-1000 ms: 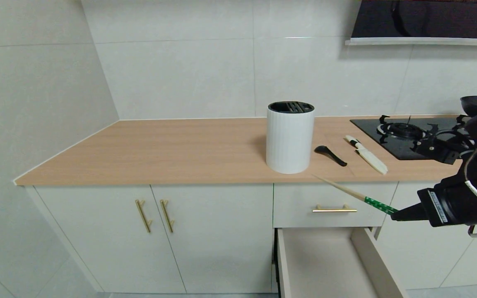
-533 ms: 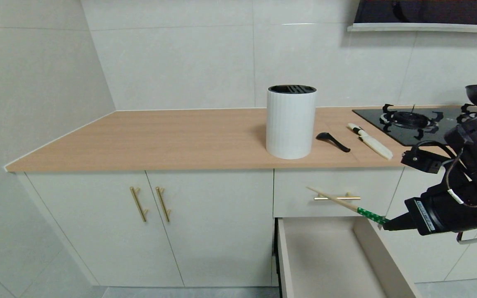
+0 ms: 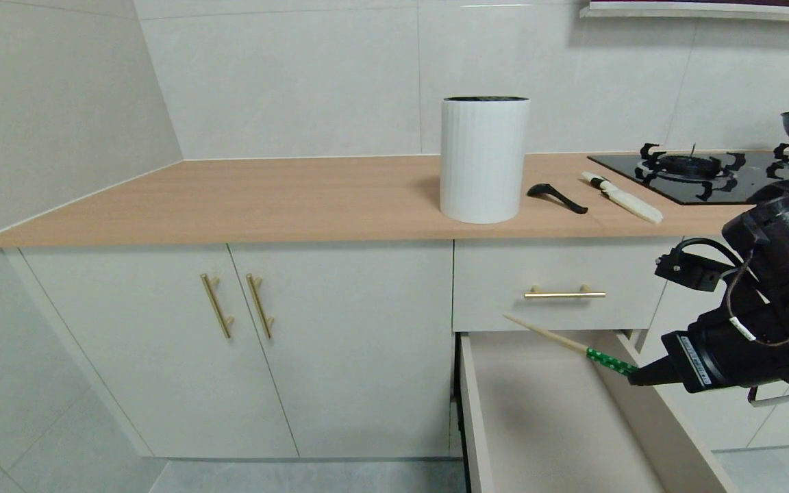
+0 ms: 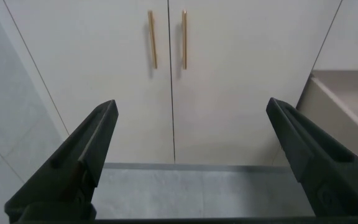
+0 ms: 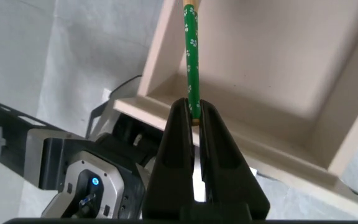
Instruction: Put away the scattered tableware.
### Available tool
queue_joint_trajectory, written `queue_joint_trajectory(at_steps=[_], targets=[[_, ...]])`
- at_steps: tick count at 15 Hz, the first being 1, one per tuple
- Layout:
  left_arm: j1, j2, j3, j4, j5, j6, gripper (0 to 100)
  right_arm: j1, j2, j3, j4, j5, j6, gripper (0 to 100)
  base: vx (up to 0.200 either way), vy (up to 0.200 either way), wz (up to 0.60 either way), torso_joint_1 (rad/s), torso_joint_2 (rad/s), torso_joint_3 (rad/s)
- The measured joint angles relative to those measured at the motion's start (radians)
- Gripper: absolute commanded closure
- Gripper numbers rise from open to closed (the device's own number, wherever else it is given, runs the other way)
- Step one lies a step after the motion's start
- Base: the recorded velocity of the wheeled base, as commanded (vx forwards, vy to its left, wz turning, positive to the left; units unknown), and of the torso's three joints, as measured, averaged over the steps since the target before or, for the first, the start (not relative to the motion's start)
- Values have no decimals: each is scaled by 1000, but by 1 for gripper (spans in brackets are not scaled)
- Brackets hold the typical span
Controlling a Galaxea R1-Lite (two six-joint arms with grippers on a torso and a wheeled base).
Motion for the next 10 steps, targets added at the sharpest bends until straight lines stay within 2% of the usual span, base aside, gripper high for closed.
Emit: queue_joint_trajectory(at_steps=[5, 10], targets=[[0, 0, 0, 0, 0, 0, 0, 0, 14, 5, 0, 0, 0, 100, 0, 0, 0, -95, 414, 297], [0, 0, 0, 0, 0, 0, 0, 0, 38, 5, -26, -4, 1, 100, 0, 0, 0, -15, 59, 42]])
